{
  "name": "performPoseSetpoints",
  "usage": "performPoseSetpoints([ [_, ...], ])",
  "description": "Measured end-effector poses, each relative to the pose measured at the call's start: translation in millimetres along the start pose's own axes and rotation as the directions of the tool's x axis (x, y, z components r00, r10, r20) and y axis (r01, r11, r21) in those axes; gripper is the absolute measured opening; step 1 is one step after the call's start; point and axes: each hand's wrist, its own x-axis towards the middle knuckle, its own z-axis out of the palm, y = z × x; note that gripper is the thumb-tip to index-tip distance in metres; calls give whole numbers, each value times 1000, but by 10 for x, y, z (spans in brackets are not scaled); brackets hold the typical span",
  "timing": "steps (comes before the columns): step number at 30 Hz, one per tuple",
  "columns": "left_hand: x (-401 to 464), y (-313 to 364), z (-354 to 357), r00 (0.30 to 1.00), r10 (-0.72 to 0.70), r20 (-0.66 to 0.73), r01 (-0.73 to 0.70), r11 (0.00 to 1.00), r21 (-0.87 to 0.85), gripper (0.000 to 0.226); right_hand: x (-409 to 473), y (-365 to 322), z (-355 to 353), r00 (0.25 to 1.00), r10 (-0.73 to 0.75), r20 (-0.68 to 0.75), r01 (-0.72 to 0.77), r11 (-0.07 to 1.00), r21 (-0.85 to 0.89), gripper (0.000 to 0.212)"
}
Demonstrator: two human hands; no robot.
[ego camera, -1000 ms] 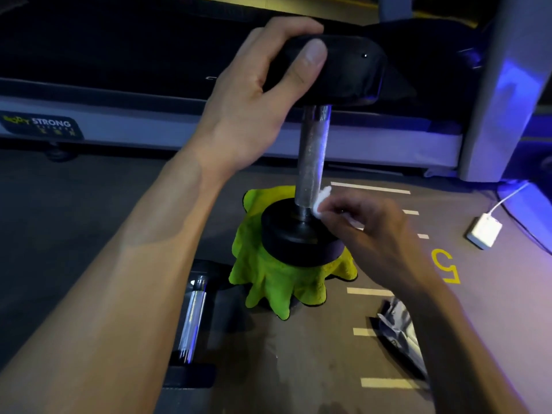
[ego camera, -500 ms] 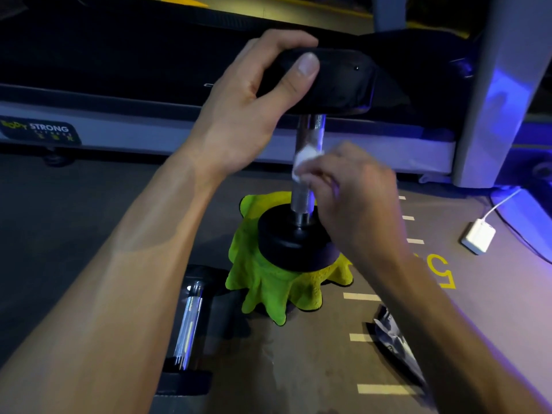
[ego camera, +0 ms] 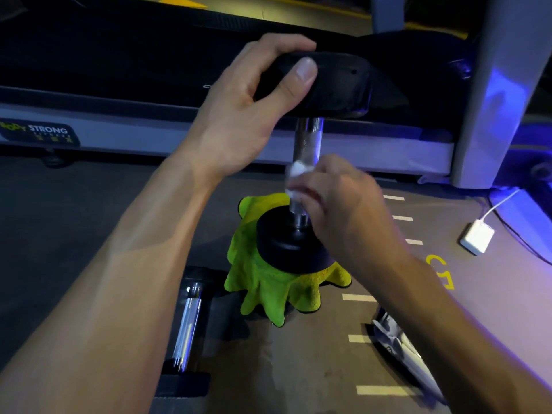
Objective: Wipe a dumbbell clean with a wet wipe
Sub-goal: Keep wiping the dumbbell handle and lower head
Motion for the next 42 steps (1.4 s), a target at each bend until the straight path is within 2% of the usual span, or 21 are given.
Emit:
performPoseSetpoints([
  [2, -8, 1, 3, 1000, 10, 2, -10, 1000, -4, 30, -119, -29, 15, 981, 51, 187, -44, 998, -43, 29],
  [3, -14, 3, 14, 1000, 13, 3, -13, 1000, -3, 29, -147, -59, 9, 972, 61, 227, -48, 997, -61, 34],
  [7, -26, 21, 50, 999, 36, -4, -36, 999, 4, 30, -85, -385, -30, 948, 101, 302, -50, 984, -171, 25],
  [10, -20, 23, 31, 999, 37, 14, -37, 999, -7, 32, -52, -566, -20, 946, 142, 293, -86, 977, -194, 18],
  [14, -18, 30, 12, 999, 20, 27, -19, 1000, -20, 30, -149, -347, -18, 947, 128, 296, -92, 987, -135, 22],
  [19, -31, 43, 41, 1000, 17, 3, -17, 999, -31, 30, -273, -108, 16, 974, 158, 162, -157, 987, -22, 21],
  [22, -43, 46, 46, 1000, 20, -4, -20, 999, -29, 31, -208, -126, 143, 988, 108, 110, -94, 988, -125, 17],
  [25, -41, 45, 30, 1000, 11, -10, -11, 999, -40, 30, -174, -83, 179, 999, 45, 28, -41, 992, -123, 16],
  [27, -40, 48, 27, 1000, 4, -4, -4, 999, -45, 29, -70, -9, 121, 986, 3, -166, -17, 997, -80, 17],
  [29, -39, 50, 40, 1000, 0, 6, 0, 999, -36, 29, 60, 63, 78, 935, -35, -354, 26, 999, -30, 16],
  [31, -19, 51, 57, 1000, 3, 6, -3, 999, -43, 29, 30, 100, 135, 931, -73, -357, 66, 997, -32, 20],
  [34, -6, 22, 60, 1000, 2, -8, -2, 998, -62, 29, -249, 97, 310, 980, -72, -187, 66, 997, -41, 24],
  [35, -5, 15, 61, 1000, 1, -10, -2, 998, -61, 30, -244, 106, 307, 982, -65, -179, 63, 998, -19, 23],
  [37, -4, 12, 73, 1000, 3, 1, -3, 998, -62, 30, -74, 113, 257, 950, -51, -308, 51, 999, -8, 16],
  [39, 0, 3, 70, 1000, 6, 6, -6, 998, -66, 31, 105, 64, 195, 886, -51, -460, 45, 999, -23, 15],
  [40, 4, -6, 63, 1000, 4, 3, -4, 998, -68, 31, 109, 34, 218, 875, -47, -482, 40, 999, -25, 20],
  [42, 13, -33, 51, 1000, -4, -10, 3, 997, -80, 32, -73, 29, 324, 898, -47, -437, 40, 999, -24, 29],
])
